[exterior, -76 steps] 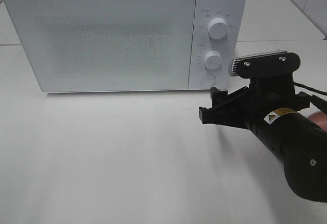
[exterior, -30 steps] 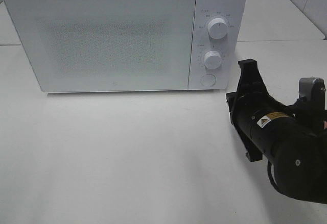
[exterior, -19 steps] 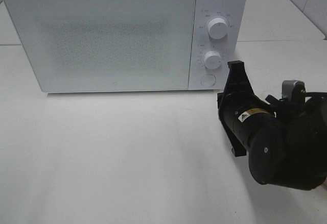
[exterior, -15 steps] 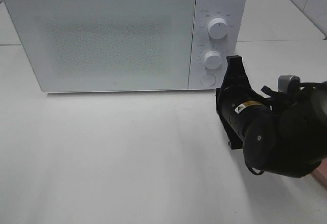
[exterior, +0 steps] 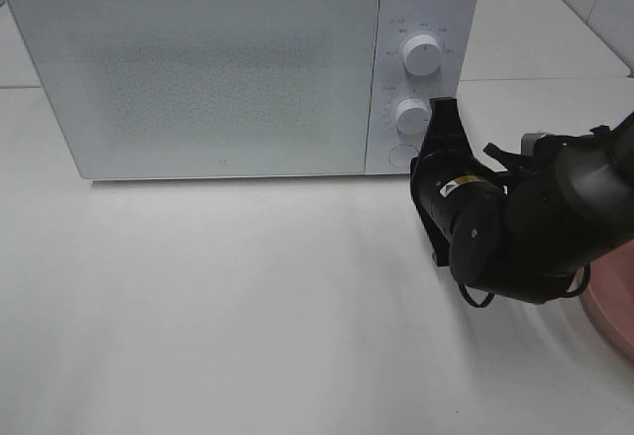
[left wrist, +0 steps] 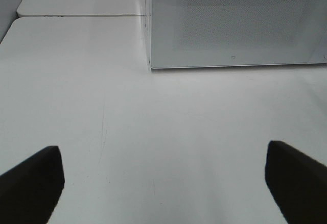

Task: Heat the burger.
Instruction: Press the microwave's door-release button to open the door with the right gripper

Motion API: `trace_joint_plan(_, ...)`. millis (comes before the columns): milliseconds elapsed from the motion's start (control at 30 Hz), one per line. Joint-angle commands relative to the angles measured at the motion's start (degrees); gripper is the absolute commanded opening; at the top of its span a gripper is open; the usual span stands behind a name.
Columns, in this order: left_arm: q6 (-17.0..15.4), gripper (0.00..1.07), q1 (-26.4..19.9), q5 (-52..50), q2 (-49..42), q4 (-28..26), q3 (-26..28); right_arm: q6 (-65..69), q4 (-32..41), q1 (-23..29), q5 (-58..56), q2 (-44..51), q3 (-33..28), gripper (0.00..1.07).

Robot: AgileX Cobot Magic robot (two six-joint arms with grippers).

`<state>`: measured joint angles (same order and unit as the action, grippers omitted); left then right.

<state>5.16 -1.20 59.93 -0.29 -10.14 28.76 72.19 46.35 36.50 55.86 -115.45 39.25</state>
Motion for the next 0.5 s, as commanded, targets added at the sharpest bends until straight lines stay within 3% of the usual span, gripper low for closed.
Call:
trace_joint_plan(33, -0.1, 1.00, 0.2, -0.6, -1.4, -0.6, -0.1, 0.3, -0.6, -0.6, -0.5, -1.1, 1.7, 0.00)
trace_joint_plan(500, -0.1, 1.00, 0.2, -0.6, -1.4, -0.6, -0.1, 1.5, -0.7, -1.1, -2.8, -5.7, 7.6, 0.00)
